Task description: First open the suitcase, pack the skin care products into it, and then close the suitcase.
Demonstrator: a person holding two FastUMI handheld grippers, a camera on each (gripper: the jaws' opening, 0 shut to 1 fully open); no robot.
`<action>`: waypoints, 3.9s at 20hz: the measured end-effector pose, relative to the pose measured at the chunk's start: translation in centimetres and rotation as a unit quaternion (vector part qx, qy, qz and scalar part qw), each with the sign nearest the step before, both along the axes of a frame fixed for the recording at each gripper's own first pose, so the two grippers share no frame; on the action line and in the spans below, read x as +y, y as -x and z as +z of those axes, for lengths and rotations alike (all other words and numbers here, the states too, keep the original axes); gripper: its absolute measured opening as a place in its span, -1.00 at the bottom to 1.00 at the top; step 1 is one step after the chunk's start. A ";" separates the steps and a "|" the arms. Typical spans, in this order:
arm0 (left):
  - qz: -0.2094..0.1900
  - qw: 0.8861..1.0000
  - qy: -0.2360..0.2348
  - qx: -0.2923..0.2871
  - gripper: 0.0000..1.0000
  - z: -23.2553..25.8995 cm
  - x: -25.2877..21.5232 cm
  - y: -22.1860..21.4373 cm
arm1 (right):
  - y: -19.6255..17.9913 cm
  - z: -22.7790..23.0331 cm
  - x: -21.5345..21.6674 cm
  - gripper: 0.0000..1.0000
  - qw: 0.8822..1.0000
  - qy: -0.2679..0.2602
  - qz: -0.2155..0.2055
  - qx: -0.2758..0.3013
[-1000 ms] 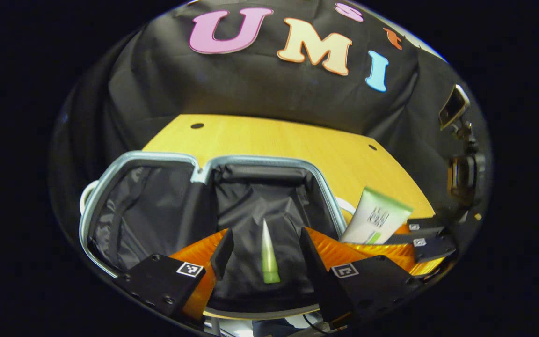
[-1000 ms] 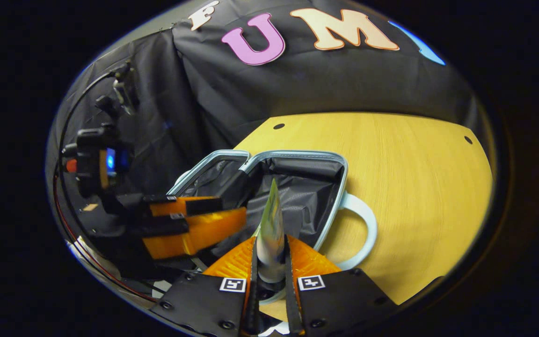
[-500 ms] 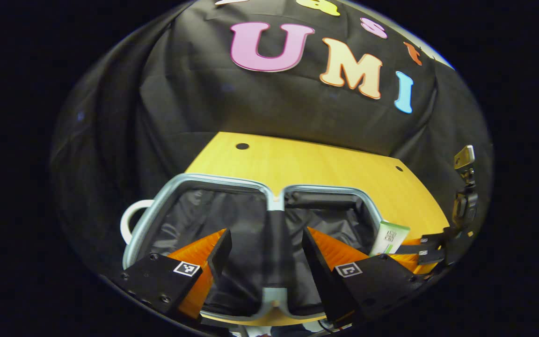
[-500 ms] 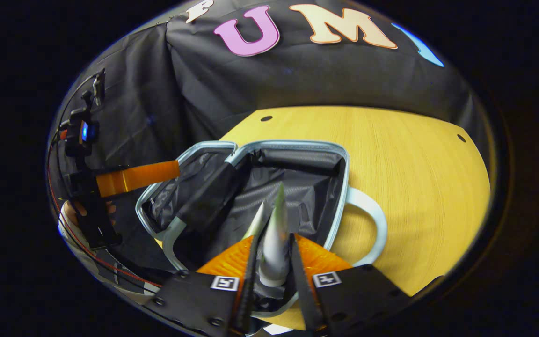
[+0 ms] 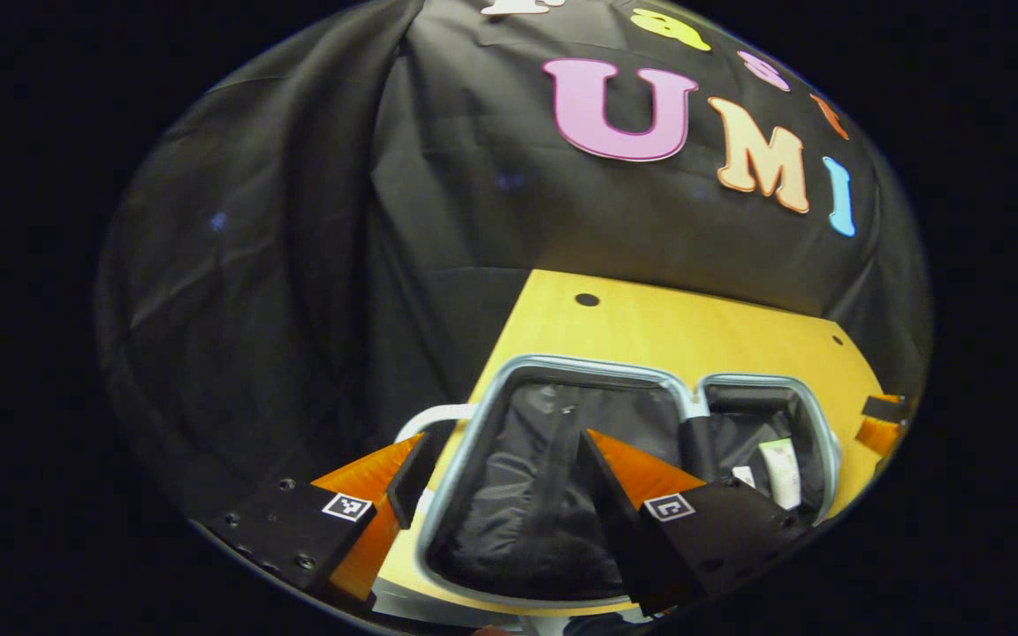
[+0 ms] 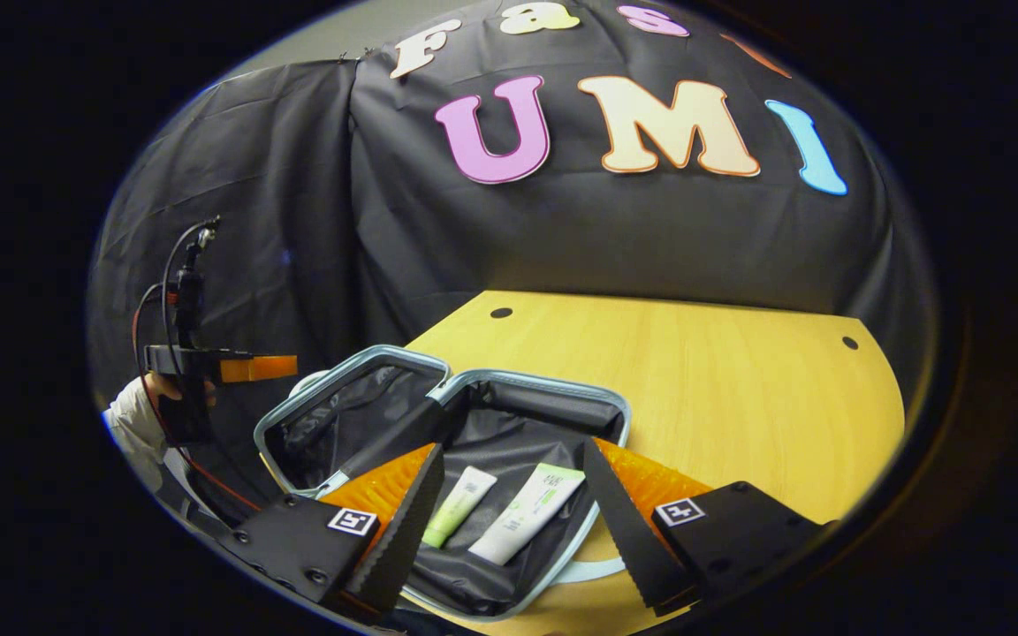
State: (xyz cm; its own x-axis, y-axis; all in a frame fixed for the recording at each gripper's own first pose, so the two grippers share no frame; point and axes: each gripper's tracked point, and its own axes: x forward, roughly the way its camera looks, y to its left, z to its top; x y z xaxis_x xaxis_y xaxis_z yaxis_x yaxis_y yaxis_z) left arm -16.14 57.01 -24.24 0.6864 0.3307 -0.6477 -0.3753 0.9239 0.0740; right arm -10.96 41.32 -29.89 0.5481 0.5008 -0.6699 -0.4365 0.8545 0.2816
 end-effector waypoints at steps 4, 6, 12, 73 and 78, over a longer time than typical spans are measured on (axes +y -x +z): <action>0.033 0.999 0.006 0.041 0.92 -2.4 5.0 0.6 | -1.0 0.1 -2.6 0.96 0.999 0.023 -0.022 -0.011; 0.047 0.996 0.022 0.069 0.92 -4.3 6.4 0.5 | -1.6 0.1 -4.0 0.96 0.999 0.030 -0.037 -0.009; 0.072 0.987 0.085 0.115 0.56 -8.3 8.9 0.9 | -2.5 0.4 -7.3 0.95 0.996 0.039 -0.076 -0.008; -0.193 0.976 0.096 -0.034 -1.00 10.8 -37.7 -10.8 | -8.8 11.2 -22.8 0.96 0.989 -0.084 -0.024 -0.121; -0.190 0.977 0.090 -0.027 -1.00 9.0 -40.0 -10.7 | -10.4 10.9 -25.5 0.96 0.988 -0.078 -0.053 -0.122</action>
